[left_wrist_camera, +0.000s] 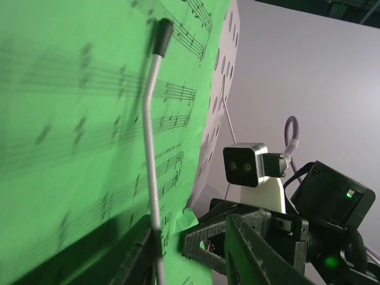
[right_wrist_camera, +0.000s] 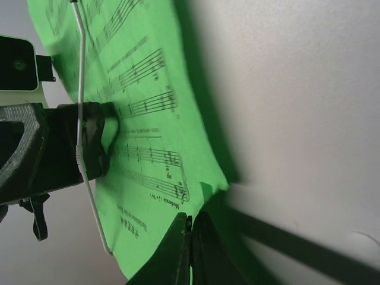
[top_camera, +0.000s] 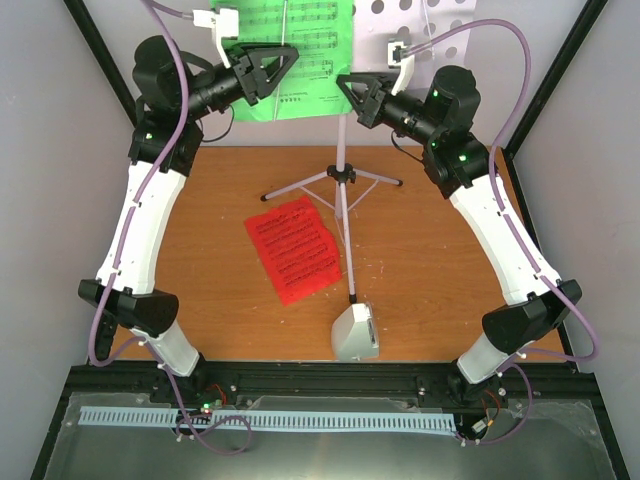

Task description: Pack up the instrument practice props

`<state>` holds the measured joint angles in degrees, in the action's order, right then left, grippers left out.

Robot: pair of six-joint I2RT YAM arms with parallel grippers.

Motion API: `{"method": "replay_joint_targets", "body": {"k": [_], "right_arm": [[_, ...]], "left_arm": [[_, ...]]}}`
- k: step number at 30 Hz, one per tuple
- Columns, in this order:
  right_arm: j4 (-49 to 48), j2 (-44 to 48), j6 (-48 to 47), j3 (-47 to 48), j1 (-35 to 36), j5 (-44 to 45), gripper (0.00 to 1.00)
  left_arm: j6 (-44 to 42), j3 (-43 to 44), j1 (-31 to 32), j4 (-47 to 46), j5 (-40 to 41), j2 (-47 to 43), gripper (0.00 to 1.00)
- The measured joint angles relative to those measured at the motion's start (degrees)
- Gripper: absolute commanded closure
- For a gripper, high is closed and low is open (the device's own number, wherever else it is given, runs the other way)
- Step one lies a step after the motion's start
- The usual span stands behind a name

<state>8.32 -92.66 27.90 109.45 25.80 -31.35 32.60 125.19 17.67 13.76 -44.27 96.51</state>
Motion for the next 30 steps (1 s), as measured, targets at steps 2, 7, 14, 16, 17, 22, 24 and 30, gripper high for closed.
{"method": "replay_joint_targets", "body": {"k": [2,7,14,16,17,22,24,30], "right_arm": [[0.07,0.04,-0.09,0.00,0.00,0.26,0.97],[0.13,0.04,-0.35,0.00,0.00,0.57,0.97],[0.90,0.37,-0.96,-0.04,0.07,1.01,0.97],[0.94,0.42,-1.03,-0.13,0.07,1.18,0.97],[0.85,0.52,-1.09,-0.44,0.09,1.33,0.97],[-0.52,2.43,-1.14,-3.23,0.26,2.97,0.97],[-0.66,3.78,-1.16,-4.72,0.31,4.37,0.97],[-2.03,10.82,-2.21,-11.63,0.26,11.93,0.97]], "left_arm": [[0.28,0.02,-0.02,-0.28,0.00,0.04,0.75],[0.59,0.02,-0.02,-0.59,0.04,0.70,0.92],[0.26,0.02,-0.02,-0.63,0.15,0.85,1.00],[0.26,0.02,-0.02,-0.63,0.15,0.85,1.00],[0.26,0.02,-0.02,-0.63,0.15,0.85,1.00],[0.26,0.02,-0.02,-0.63,0.13,0.85,1.00],[0.26,0.02,-0.02,-0.63,0.13,0.85,1.00],[0.26,0.02,-0.02,-0.66,0.15,0.85,1.00]]}}
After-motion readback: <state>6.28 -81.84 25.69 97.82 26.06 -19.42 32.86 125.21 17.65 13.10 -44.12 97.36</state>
